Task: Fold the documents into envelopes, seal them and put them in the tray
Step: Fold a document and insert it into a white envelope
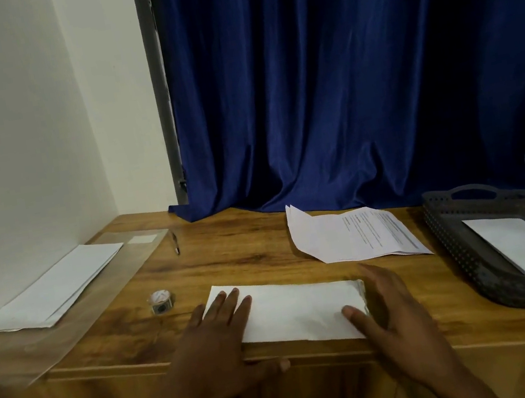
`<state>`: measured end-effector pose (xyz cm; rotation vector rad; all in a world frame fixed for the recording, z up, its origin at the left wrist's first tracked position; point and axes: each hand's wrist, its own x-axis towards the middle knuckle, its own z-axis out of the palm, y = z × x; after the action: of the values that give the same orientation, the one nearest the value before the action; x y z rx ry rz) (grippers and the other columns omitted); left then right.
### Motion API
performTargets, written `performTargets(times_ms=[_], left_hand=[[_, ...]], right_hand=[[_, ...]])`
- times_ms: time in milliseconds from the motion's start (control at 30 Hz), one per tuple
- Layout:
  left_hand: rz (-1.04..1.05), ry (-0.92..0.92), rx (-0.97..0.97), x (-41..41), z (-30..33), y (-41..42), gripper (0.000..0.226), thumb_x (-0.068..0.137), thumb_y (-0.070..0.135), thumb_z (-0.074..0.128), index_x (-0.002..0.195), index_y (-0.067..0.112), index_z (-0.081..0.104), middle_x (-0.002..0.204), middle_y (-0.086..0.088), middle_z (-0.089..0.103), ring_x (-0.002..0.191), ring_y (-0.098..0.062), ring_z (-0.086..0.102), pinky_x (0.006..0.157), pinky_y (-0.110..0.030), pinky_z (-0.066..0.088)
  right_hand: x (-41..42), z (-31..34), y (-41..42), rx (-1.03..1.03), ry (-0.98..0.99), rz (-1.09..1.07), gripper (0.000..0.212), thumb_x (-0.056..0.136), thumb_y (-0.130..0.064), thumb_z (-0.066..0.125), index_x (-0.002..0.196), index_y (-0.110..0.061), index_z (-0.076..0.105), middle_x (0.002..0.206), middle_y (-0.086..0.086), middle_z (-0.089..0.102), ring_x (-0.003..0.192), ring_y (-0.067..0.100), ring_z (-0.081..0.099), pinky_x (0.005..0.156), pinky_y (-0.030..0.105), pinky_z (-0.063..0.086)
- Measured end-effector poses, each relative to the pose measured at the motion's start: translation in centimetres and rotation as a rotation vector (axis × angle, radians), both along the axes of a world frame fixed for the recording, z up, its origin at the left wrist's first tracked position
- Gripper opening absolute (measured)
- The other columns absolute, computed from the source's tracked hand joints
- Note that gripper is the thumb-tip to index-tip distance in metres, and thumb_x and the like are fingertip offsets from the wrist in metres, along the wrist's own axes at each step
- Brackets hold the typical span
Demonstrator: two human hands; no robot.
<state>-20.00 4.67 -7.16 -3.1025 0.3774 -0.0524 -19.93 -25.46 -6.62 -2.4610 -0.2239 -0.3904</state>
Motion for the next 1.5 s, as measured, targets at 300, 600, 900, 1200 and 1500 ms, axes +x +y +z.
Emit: performTargets(times_ms=[300,600,900,1200,1500], left_hand=[[-0.037,-0.003,0.031,-0.2,-0.1,-0.2,0.105,0.063,0.106,0.01,0.149,0.056,-0.023,0.167,-0.001,-0.021,0.154,-0.022,-0.019,0.125,-0.05,-0.007],[-0.074,-0.04,0.019,-0.3,-0.3,0.1,0.107,0.067,0.104,0.023,0.151,0.054,-0.021,0.168,0.001,-0.018,0.155,-0.022,-0.018,0.124,-0.046,-0.01],[-0.218,-0.232,-0.266,-2.7,-1.8,2.8,0.074,0.086,0.065,0.062,0.15,0.059,0.025,0.164,0.022,0.017,0.151,-0.003,0.012,0.123,-0.036,0.017],[-0.091,-0.279,-1.236,-3.4,2.3,3.5,0.014,0.088,0.015,0.074,0.099,0.024,0.076,0.095,0.011,0.078,0.089,-0.01,0.074,0.07,-0.02,0.059],[0.216,-0.215,-1.162,5.0,2.1,0.4,0.044,0.092,0.027,0.073,0.129,0.029,0.049,0.111,0.009,0.068,0.1,-0.013,0.067,0.074,-0.026,0.053]], right_hand=[[-1.3,-0.4,-2.0,-0.324,0.082,0.123,0.074,0.091,-0.077,0.01,0.155,-0.044,0.026,0.159,-0.029,0.011,0.147,-0.01,0.005,0.121,0.024,0.0],[-1.7,-0.4,-2.0,-0.58,0.021,0.172,0.088,0.085,-0.09,0.021,0.158,-0.046,-0.002,0.155,-0.026,-0.008,0.151,0.0,0.001,0.119,0.028,-0.003],[-2.6,-2.9,-4.2,-0.156,-0.187,0.191,0.055,0.083,-0.057,0.066,0.136,-0.055,0.05,0.14,-0.024,0.057,0.128,0.0,0.052,0.105,0.035,0.05],[-1.9,1.2,-3.4,0.703,-0.053,0.209,0.018,0.087,-0.024,0.067,0.086,-0.009,0.076,0.093,0.01,0.077,0.09,0.028,0.072,0.078,0.037,0.058],[5.5,1.1,-1.7,0.468,0.097,-0.108,0.027,0.098,-0.02,0.063,0.125,-0.017,0.065,0.123,0.0,0.07,0.1,0.011,0.066,0.08,0.024,0.053]])
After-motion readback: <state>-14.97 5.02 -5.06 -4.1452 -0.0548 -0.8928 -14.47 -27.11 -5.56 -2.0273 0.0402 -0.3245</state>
